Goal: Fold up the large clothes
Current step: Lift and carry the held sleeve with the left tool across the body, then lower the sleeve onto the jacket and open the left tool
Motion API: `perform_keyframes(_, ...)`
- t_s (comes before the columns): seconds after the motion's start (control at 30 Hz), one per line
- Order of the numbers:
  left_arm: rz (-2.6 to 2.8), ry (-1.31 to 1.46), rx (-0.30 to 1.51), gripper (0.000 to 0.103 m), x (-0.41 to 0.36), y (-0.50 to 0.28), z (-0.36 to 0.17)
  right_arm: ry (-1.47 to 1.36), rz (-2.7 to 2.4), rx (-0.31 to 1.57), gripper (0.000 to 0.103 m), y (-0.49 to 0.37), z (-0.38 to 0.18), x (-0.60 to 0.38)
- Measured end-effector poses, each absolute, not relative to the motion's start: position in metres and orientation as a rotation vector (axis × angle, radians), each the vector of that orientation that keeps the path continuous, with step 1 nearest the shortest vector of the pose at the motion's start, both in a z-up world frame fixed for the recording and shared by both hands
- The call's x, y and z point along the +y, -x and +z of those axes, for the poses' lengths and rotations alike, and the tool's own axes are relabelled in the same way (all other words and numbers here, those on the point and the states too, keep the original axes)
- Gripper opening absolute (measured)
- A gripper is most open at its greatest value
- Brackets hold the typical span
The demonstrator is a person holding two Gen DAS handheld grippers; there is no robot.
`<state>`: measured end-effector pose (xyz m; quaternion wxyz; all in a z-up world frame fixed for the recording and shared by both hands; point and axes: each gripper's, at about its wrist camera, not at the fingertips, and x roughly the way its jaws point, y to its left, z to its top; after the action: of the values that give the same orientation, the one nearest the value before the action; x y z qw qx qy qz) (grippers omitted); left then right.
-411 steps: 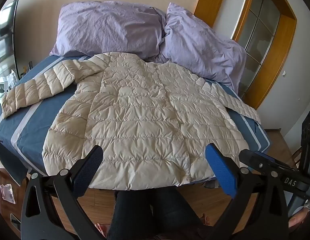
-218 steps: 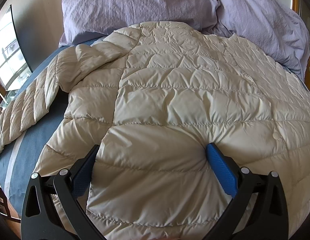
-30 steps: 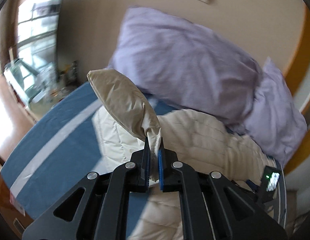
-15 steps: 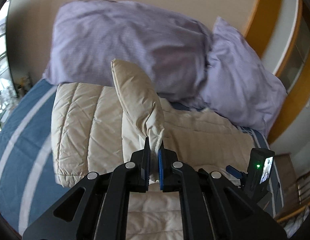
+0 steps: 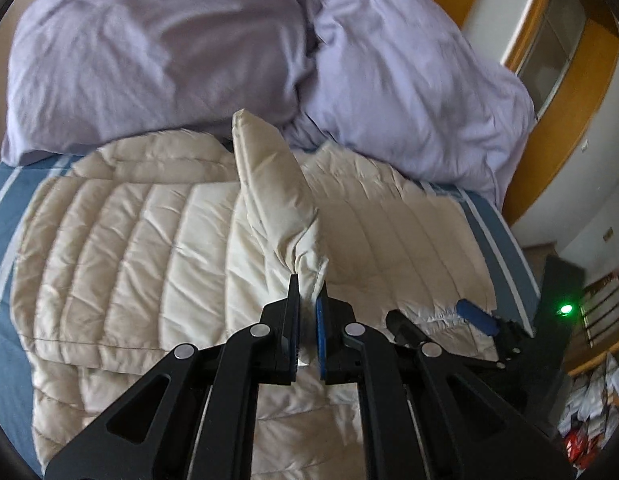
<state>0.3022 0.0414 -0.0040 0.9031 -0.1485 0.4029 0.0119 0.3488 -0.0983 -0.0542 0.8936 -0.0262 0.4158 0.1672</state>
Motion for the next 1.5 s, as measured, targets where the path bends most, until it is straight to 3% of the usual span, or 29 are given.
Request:
perform_keyframes(0.43,-0.011,0.340,0.914,0.007,0.013,-0.340,-0.030,0.070,0.253,0.844,0.101,-0.353,-0.064,-0.130)
perform_keyframes(0.53,-0.018,0.332,0.911,0.024,0.011,-0.339,-0.028,0.070,0.249,0.839,0.101,-0.351,-0.062,-0.132)
perform_keyframes(0.6,-0.015,0.322,0.896,0.047,0.011,-0.334,-0.025,0.070,0.248,0.835,0.101,-0.348,-0.061,-0.133)
perform_keyframes(0.63,-0.012,0.316,0.884,0.050,0.013,-0.331,-0.022,0.069,0.248,0.834,0.101,-0.347,-0.060,-0.134)
perform_keyframes(1.0,0.153,0.202,0.838,0.051,0.065,-0.298,-0.010,0.076,0.348,0.777,0.101,-0.325,-0.041,-0.110)
perform_keyframes(1.1,0.219,0.178,0.847,0.051,0.086,-0.290,-0.017,0.072,0.406,0.757,0.093,-0.318,-0.035,-0.094)
perform_keyframes(1.5,0.419,0.098,0.881,0.052,0.148,-0.269,-0.038,0.083,0.543,0.773,0.034,-0.317,-0.037,-0.020)
